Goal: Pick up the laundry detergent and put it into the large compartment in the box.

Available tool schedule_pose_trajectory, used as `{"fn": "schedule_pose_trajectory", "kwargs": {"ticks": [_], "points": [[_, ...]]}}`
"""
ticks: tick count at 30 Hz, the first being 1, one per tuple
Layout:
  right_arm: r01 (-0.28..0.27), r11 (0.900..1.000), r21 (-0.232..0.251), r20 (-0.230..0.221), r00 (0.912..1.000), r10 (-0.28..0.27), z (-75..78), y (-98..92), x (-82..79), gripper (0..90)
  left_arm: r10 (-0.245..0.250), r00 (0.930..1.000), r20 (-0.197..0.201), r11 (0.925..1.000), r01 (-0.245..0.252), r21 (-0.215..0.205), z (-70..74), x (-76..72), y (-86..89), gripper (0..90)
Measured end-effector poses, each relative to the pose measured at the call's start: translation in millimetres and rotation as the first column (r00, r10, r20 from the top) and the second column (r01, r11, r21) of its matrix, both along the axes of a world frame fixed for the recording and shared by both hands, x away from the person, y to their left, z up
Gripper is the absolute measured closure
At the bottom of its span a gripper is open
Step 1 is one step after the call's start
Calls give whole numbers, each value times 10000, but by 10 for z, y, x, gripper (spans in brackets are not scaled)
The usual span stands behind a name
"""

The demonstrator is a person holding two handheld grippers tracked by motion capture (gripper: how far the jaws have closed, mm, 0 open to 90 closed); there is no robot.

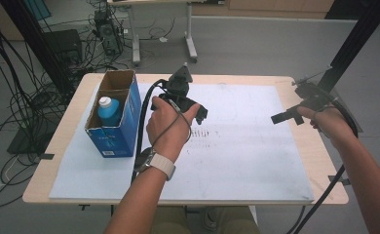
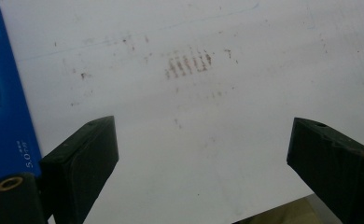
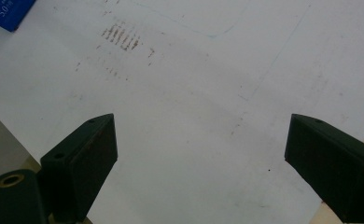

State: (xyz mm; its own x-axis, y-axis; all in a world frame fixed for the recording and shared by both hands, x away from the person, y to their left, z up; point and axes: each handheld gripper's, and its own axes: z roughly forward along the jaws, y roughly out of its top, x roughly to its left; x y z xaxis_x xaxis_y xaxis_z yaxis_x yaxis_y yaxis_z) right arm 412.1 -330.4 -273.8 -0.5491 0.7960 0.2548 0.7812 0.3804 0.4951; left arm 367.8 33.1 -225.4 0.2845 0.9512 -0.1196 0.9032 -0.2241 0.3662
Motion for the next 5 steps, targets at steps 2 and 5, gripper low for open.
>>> {"fn": "schedule_pose_trajectory", "kwargs": {"ticks": [2, 5], "points": [[-6, 10000, 12, 4, 10000, 6, -4, 4, -2, 93, 7, 10000, 21, 10000, -7, -22, -1, 3, 8, 92], [5, 10000, 44, 1, 10000, -5, -9, 2, -9, 93, 24, 10000, 24, 10000, -24, -45, -2, 8, 15, 92]]}}
